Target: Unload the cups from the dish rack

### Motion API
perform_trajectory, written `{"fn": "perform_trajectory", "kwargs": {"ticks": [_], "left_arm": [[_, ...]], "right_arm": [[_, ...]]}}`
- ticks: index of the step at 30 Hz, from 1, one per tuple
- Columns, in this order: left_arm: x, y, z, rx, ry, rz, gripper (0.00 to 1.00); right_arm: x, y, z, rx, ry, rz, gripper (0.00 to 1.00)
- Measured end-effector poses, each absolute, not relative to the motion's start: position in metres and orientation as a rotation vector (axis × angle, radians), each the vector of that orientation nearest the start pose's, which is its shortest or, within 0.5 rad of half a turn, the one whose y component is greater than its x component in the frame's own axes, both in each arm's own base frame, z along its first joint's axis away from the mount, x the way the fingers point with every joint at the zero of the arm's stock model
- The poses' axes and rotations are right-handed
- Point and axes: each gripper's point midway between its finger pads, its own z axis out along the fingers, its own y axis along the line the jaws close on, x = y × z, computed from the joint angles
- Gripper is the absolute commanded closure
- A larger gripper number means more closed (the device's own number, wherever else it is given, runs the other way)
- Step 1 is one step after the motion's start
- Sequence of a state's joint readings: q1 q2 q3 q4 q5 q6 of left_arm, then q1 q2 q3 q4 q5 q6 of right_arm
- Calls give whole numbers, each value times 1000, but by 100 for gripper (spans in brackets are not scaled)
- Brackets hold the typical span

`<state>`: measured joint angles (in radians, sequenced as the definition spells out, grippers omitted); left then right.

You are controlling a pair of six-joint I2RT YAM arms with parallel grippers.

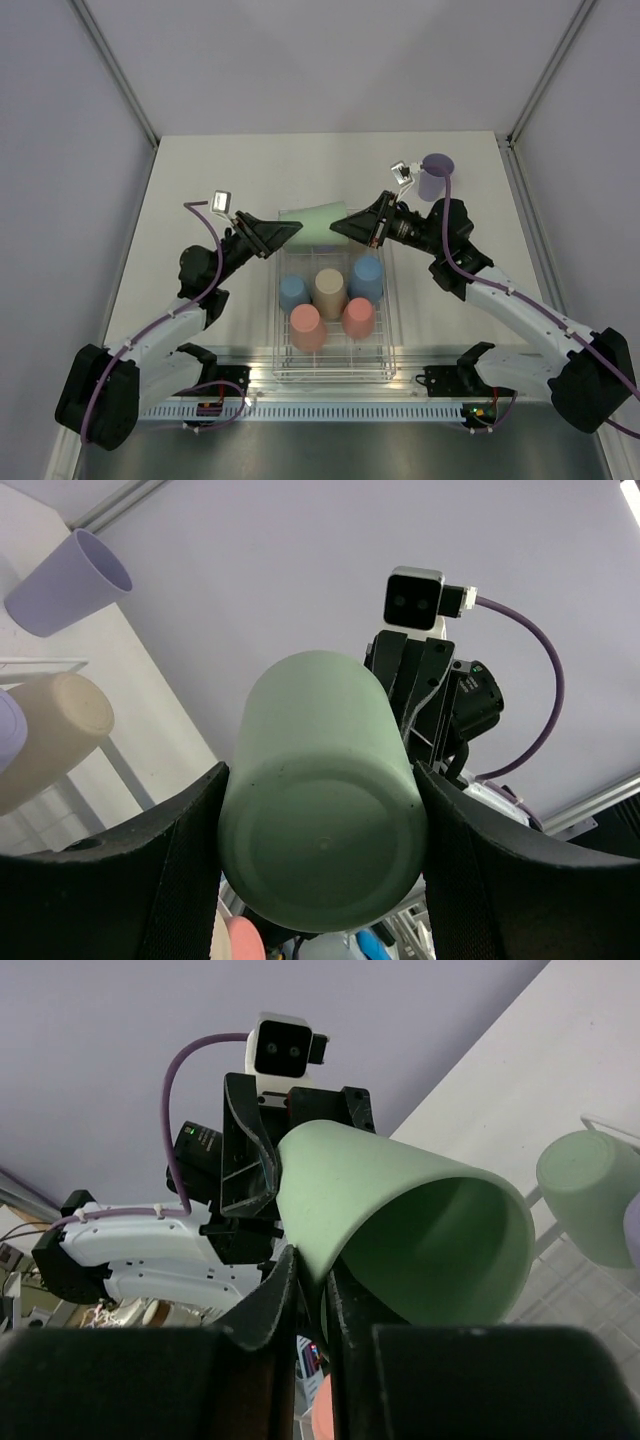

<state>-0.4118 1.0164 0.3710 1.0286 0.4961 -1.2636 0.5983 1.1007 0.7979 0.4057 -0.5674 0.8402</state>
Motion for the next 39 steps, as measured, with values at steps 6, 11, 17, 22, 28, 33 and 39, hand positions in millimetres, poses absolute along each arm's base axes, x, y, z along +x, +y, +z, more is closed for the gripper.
{"fn": "perform_trajectory", "kwargs": {"ticks": [6,11,17,22,28,33,39], "left_arm": [[238,-231,310,-97,1429,-1714,53],[240,-229,306,-116,1463,-1666,0],[247,-205,313,-191,1489,-1432,0],[246,-180,329,-207,1454,-1249,0],[254,-176,300,-223,1580,-1140,0],[255,-176,279,-226,1664,-1099,0],[254,-175,271,-215,1694,-1075,0]], "right_arm": [[224,306,336,-336,1635,1622,99],[222,305,337,-357,1636,1587,99],[236,292,333,-347,1701,1381,99],[274,265,323,-244,1805,1042,99],[380,219,311,-41,1961,463,99],[452,178,259,23,2133,121,99],[505,155,194,-23,2314,-121,99]]}}
